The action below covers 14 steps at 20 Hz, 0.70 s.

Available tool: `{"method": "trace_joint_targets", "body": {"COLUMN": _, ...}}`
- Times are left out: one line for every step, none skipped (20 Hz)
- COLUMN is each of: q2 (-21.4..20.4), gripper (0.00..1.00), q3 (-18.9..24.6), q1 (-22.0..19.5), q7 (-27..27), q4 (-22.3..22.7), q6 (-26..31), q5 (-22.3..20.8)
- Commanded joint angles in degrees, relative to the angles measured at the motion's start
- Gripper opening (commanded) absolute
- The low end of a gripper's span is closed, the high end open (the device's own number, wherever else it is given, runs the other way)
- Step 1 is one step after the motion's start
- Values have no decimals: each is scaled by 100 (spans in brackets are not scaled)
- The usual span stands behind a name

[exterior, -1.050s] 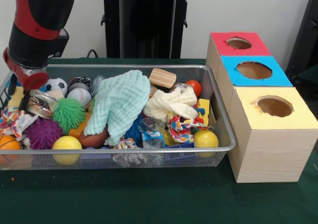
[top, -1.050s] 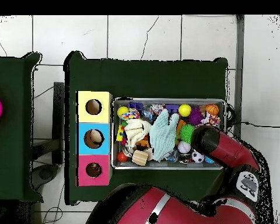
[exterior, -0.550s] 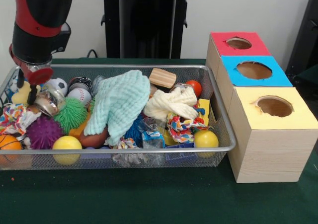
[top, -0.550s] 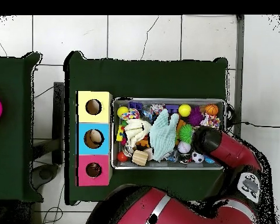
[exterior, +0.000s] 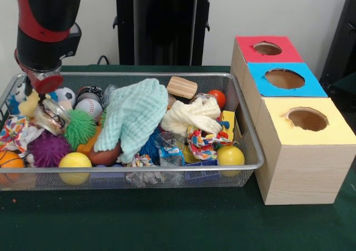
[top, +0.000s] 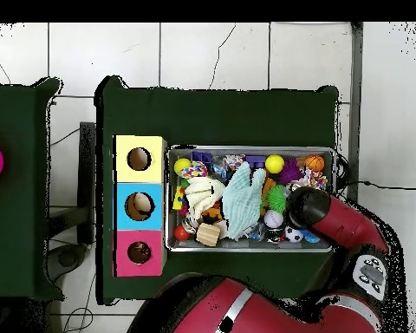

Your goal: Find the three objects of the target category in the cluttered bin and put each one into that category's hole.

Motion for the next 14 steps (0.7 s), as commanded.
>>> {"method": "trace_joint_targets", "body": {"q2": 554, "gripper": 100, "q3": 378, "q1": 48, "q7": 375, "q4": -76, "q6": 769, "q5": -261}}
{"method": "trace_joint_targets", "body": {"q2": 570, "gripper": 100, "q3": 377, "q1": 53, "q7": 379, "q4": -87, "q6": 749, "q5": -262}}
{"method": "trace_joint_targets", "body": {"q2": 589, "gripper": 100, "q3": 352, "q1": 79, "q7": 366, "q4": -108, "q6": 753, "q5": -285}}
{"method": "trace_joint_targets", "body": {"q2": 588, "gripper": 100, "q3": 353, "q1": 83, "q7": 324, "q4": -108, "q6": 721, "q5": -316}}
{"method": "trace_joint_targets", "body": {"q2": 587, "gripper": 100, "q3": 355, "q1": 87, "q7": 281, "q4": -108, "q6": 689, "q5": -348}}
{"method": "trace_joint_targets", "body": {"q2": 592, "gripper": 100, "q3": 355, "q1": 86, "q7": 262, "q4": -117, "q6": 720, "q5": -353}}
{"method": "trace_joint_targets", "body": {"q2": 596, "gripper": 100, "q3": 356, "q1": 86, "q7": 243, "q4": -127, "q6": 752, "q5": -358}}
{"method": "trace_joint_targets", "body": {"q2": 600, "gripper": 0, "q3": 356, "q1": 86, "q7": 224, "q4": -136, "q6": 783, "q5": -364}}
{"method": "trace_joint_targets", "body": {"q2": 598, "gripper": 0, "q3": 356, "q1": 92, "q7": 206, "q4": -131, "q6": 814, "q5": -372}}
{"method": "trace_joint_targets", "body": {"q2": 600, "gripper": 0, "q3": 351, "q1": 94, "q7": 198, "q4": -142, "q6": 836, "q5": -376}}
{"method": "trace_joint_targets", "body": {"q2": 607, "gripper": 0, "q3": 344, "q1": 99, "q7": 192, "q4": -152, "q6": 857, "q5": -381}}
{"method": "trace_joint_targets", "body": {"q2": 611, "gripper": 0, "q3": 329, "q1": 108, "q7": 206, "q4": -158, "q6": 871, "q5": -378}}
{"method": "trace_joint_targets", "body": {"q2": 615, "gripper": 0, "q3": 314, "q1": 117, "q7": 220, "q4": -165, "q6": 885, "q5": -375}}
{"method": "trace_joint_targets", "body": {"q2": 629, "gripper": 0, "q3": 285, "q1": 141, "q7": 247, "q4": -181, "q6": 890, "q5": -385}}
